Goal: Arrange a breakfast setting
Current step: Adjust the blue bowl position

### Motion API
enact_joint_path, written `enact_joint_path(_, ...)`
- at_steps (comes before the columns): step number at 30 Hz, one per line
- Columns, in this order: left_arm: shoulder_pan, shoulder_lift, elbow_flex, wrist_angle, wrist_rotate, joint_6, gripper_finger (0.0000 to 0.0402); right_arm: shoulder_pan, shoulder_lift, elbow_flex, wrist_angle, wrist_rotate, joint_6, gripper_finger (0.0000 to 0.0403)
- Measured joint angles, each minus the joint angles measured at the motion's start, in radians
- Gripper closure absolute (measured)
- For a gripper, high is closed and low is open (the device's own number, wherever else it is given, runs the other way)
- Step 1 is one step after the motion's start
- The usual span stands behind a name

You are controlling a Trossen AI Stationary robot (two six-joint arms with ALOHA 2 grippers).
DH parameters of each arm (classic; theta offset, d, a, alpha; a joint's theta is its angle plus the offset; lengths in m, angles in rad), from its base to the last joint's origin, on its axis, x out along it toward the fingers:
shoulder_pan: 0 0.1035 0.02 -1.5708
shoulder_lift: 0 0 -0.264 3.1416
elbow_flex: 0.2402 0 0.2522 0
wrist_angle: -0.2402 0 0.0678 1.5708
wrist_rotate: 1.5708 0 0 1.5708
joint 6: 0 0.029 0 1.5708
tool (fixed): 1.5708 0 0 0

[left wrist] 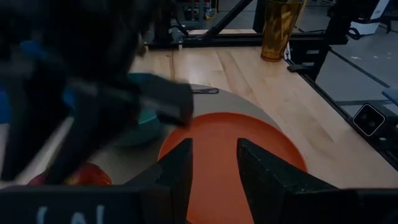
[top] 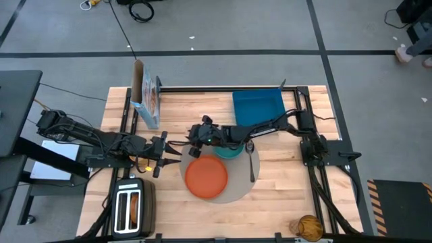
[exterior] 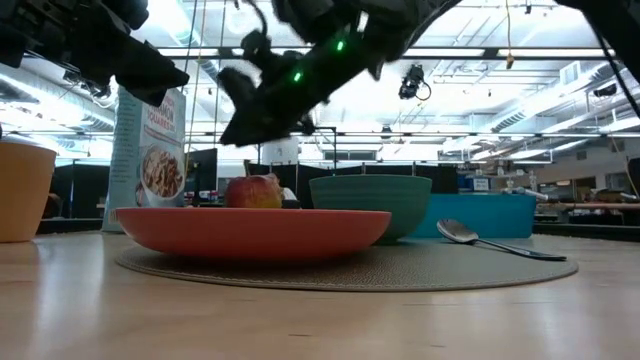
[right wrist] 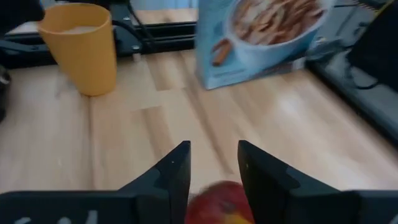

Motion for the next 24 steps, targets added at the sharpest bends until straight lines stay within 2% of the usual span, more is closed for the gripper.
enact_joint_path(3, -0.001, 0.000, 0.000, 0.000, 0.000, 0.000, 0.0269, 0.002, -0.072, 0.000, -0.097, 0.036, -0.031, 0.0259)
enact_joint_path(6, -0.001, 0.000, 0.000, 0.000, 0.000, 0.000, 0.0269, 0.006, -0.170, 0.000, -0.273, 0.034, -0.049, 0.0259)
enact_joint_path(9, -0.001, 0.000, 0.000, 0.002, 0.000, 0.000, 0.0269, 0.009, -0.271, 0.002, -0.537, 0.000, -0.046, 0.0257)
enact_joint_path(13, -0.001, 0.000, 0.000, 0.016, 0.001, 0.003, 0.0269, 0.008, -0.371, 0.002, -0.938, -0.071, 0.055, 0.0256)
enact_joint_path(17, 0.000, 0.000, 0.000, 0.045, 0.000, 0.034, 0.0269, 0.024, -0.405, 0.002, -1.231, -0.039, 0.155, 0.0259)
enact_joint_path(20, -0.001, 0.018, 0.000, 0.077, 0.001, 0.039, 0.0269, 0.044, -0.388, -0.002, -1.346, 0.019, 0.170, 0.0260)
enact_joint_path(24, -0.001, 0.057, 0.000, 0.093, 0.001, 0.047, 0.0269, 0.053, -0.380, -0.077, -1.308, 0.145, 0.190, 0.0261)
